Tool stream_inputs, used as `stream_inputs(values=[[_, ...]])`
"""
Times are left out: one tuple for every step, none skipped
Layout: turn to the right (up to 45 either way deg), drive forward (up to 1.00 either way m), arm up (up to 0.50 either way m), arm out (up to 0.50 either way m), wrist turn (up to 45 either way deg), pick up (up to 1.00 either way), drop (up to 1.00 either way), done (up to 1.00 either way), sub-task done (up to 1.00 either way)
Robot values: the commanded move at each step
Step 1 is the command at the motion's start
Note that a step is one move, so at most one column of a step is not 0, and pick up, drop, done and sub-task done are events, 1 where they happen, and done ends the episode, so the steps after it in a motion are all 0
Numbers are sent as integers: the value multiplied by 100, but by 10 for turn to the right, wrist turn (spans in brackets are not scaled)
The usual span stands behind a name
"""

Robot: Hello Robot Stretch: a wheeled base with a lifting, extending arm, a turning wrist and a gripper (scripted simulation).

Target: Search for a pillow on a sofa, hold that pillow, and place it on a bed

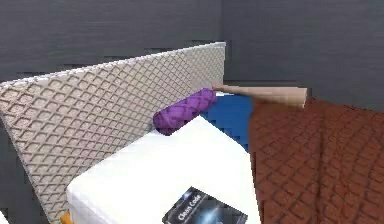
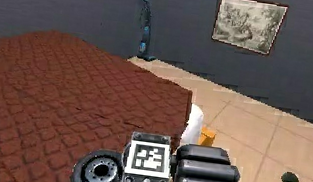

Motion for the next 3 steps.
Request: stream_inputs(values=[[450,0,0,0,0,0,0,0,0],[450,0,0,0,0,0,0,0,0],[150,0,0,0,0,0,0,0,0]])
